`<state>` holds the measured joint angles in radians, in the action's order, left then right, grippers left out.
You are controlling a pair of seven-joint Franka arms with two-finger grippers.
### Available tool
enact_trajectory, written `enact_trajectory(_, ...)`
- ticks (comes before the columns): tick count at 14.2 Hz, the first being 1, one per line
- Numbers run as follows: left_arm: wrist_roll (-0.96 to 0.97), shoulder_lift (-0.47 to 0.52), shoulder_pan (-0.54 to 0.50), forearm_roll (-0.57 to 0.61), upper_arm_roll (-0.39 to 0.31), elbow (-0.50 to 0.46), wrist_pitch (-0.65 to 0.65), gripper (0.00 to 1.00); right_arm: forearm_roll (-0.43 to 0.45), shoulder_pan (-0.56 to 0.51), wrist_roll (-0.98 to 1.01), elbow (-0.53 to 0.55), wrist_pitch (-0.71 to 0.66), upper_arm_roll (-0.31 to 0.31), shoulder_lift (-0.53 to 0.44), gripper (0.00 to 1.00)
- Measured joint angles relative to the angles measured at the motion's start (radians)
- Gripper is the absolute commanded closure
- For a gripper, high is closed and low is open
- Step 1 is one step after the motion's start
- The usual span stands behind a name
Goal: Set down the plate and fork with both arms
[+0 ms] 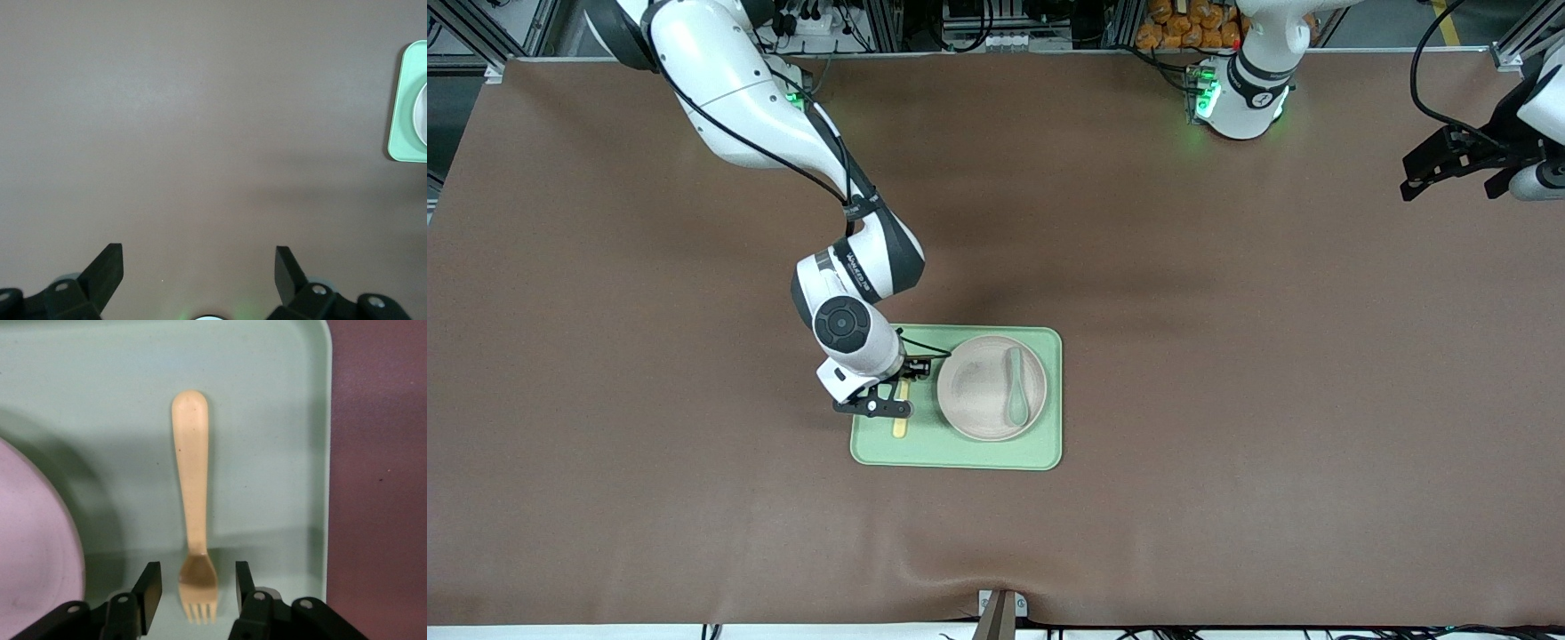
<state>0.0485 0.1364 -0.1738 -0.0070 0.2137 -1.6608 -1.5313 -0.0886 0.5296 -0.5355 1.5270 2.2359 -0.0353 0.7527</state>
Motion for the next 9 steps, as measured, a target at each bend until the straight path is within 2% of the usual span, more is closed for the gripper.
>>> enact_trajectory(2, 0.0, -0.003, 0.0, 0.0, 0.0, 0.004, 0.0, 0.0, 0.0, -0.004, 0.014, -0.007, -0.007, -0.005, -0.021, 0.37)
enact_trajectory(6, 0.0, -0.014, -0.001, 0.013, 0.0, 0.008, 0.0, 0.0, 0.0, -0.036, 0.056, -0.049, -0.137, -0.017, -0.107, 0.16)
enact_trajectory(9, 0.0, -0.015, -0.001, 0.014, 0.001, 0.01, 0.0, 0.0, 0.0, -0.071, 0.068, -0.068, -0.235, -0.022, -0.179, 0.1)
